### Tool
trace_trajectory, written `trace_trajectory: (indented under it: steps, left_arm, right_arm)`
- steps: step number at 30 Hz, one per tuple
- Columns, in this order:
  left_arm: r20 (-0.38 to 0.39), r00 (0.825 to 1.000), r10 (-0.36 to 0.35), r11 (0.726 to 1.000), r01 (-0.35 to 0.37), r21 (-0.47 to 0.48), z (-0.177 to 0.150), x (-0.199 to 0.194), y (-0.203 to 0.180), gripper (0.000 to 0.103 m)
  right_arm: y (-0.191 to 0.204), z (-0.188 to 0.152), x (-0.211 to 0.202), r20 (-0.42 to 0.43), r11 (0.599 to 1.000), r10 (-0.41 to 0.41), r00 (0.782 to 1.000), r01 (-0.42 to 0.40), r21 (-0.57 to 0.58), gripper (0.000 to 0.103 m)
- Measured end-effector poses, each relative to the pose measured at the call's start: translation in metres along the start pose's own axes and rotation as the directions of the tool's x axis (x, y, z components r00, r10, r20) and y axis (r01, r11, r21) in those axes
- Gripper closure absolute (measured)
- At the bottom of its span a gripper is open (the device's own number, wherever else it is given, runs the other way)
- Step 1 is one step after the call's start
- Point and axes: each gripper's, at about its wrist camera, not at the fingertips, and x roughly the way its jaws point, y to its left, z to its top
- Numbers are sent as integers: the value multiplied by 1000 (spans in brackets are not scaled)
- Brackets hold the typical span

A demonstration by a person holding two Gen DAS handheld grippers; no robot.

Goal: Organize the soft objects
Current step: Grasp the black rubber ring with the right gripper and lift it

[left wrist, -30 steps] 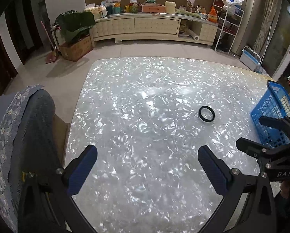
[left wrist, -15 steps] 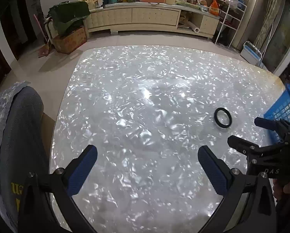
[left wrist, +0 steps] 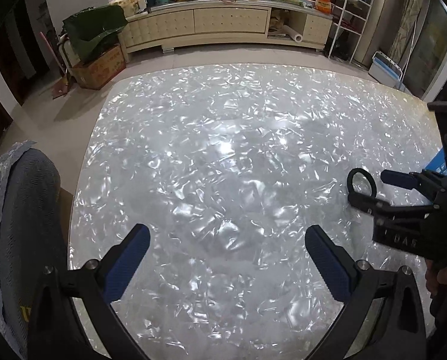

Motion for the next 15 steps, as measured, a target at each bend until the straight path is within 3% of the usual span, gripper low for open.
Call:
trace_trajectory:
  steps: [3, 10, 15]
  left_arm:
    - [-6, 1000, 4, 1000, -4, -5, 0, 5, 1, 0]
    - [-2, 1000, 6, 1000, -6, -7, -3, 2, -1, 0]
    - [9, 1000, 3, 1000, -3, -4, -7, -13, -10, 0]
  right_arm:
    - [-2, 2, 1, 12, 1000, -2, 1000, 2, 7, 43]
    - [-2, 1, -4, 39, 1000, 10, 999, -9, -15, 93]
    - [-6, -6, -13, 27, 999, 35, 999, -35, -11, 95]
